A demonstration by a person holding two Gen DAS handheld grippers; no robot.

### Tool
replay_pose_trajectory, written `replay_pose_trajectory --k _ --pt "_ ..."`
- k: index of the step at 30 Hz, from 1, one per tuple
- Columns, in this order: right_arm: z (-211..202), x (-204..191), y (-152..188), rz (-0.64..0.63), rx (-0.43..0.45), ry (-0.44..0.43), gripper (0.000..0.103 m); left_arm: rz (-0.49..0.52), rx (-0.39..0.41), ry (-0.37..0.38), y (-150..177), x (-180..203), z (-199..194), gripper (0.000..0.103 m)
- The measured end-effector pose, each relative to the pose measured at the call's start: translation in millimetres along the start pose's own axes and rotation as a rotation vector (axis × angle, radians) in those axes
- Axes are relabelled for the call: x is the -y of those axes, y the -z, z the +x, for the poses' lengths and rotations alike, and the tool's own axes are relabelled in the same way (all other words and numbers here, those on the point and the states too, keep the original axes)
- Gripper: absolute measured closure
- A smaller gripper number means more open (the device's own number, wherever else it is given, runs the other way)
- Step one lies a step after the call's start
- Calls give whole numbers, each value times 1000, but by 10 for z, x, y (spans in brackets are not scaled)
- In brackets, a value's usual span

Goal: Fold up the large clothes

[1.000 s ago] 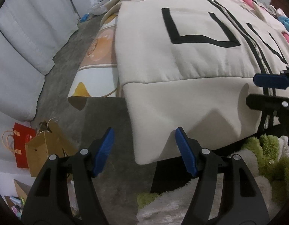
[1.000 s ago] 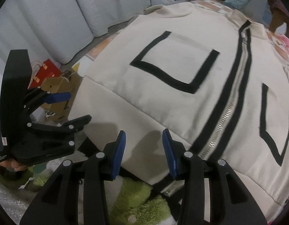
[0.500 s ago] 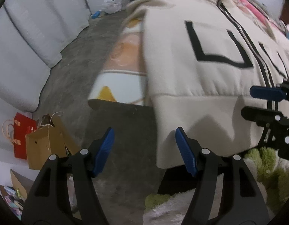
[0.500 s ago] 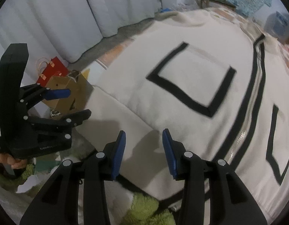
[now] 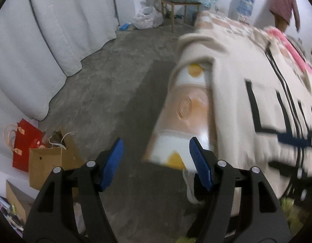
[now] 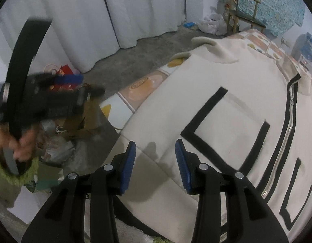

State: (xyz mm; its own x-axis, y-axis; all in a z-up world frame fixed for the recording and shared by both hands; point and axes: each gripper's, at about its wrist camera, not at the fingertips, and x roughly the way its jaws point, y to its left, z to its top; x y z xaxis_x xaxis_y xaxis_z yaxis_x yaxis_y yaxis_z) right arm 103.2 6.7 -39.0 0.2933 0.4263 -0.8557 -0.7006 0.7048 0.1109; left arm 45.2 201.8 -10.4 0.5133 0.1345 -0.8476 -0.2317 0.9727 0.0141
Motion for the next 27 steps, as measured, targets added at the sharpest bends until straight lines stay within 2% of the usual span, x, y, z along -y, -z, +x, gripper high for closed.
replay_pose_trajectory --k 3,4,5,6,9,11,13,15,17,20,24,27 --pt "-7 9 -3 8 14 18 63 -77 10 52 -246 -188 135 39" --pt "-20 24 -29 11 27 36 60 -113 10 93 -372 -264 212 39" --pt "-36 38 -50 13 39 54 51 -155 1 134 -505 -347 308 39" --pt "-57 55 -93 13 58 78 46 -205 -17 176 -640 -436 421 39" --pt "-74 99 -220 11 93 109 40 -338 -77 297 -911 -637 757 39" --pt "-44 119 -311 7 102 133 39 -453 -129 410 -1084 -787 1083 39" --pt "8 130 -400 0 108 165 39 -564 -205 480 -1173 -891 1418 39" --pt "63 162 -457 5 108 173 39 -649 -290 565 -1198 -939 1753 39" --pt "129 188 -514 9 106 182 39 -750 -422 662 -1166 -948 2193 39" --pt "236 227 -578 10 95 189 39 -882 -566 775 -1022 -905 2672 39" --pt "361 284 -620 19 69 188 39 -1029 -641 836 -826 -819 3131 32" --pt "430 336 -652 24 59 192 39 -1107 -677 893 -716 -745 3341 32"
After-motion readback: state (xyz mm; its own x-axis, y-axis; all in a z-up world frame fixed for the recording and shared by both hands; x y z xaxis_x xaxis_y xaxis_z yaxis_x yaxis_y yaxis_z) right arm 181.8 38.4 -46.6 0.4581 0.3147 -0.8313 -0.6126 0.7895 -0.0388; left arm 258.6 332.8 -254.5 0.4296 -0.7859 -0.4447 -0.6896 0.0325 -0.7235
